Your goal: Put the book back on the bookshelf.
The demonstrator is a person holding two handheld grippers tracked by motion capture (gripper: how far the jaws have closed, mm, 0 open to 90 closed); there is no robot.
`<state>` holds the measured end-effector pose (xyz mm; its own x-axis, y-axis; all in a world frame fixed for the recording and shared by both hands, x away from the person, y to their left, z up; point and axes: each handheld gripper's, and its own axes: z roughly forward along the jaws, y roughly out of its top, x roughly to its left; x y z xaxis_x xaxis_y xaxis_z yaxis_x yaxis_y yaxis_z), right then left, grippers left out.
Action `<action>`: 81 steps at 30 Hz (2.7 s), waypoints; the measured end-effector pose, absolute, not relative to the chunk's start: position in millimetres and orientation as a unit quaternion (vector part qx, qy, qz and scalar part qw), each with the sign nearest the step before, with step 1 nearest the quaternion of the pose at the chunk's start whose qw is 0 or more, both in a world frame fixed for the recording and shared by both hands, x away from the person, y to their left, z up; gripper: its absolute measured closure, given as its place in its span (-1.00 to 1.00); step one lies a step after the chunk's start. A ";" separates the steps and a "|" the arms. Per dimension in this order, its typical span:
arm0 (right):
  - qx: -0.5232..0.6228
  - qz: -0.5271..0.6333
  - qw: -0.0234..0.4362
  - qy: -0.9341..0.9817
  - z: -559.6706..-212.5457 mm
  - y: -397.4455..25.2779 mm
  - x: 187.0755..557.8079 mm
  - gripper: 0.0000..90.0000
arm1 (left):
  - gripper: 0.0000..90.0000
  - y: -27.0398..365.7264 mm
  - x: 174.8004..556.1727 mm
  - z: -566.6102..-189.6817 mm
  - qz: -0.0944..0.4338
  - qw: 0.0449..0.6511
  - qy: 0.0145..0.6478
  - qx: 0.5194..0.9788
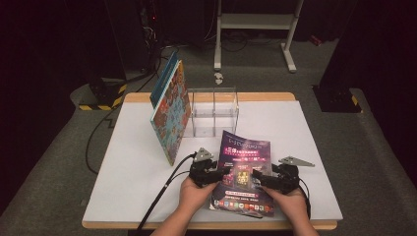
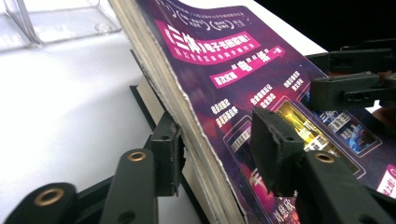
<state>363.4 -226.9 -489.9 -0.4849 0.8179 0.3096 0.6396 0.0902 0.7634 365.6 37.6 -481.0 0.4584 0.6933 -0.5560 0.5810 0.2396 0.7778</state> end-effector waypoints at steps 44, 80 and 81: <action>0.449 0.490 0.138 0.735 -445.0 -199.5 355.1 0.59 | 0.81 78.3 335.0 -450.9 0.138 0.632 0.473 0.598; 0.401 0.534 0.142 0.731 -409.1 -113.9 383.5 0.71 | 0.86 149.6 351.9 -413.8 0.199 0.651 0.496 0.539; 0.401 0.535 0.142 0.730 -408.8 -113.4 383.8 0.72 | 0.86 150.4 353.2 -412.9 0.202 0.649 0.494 0.542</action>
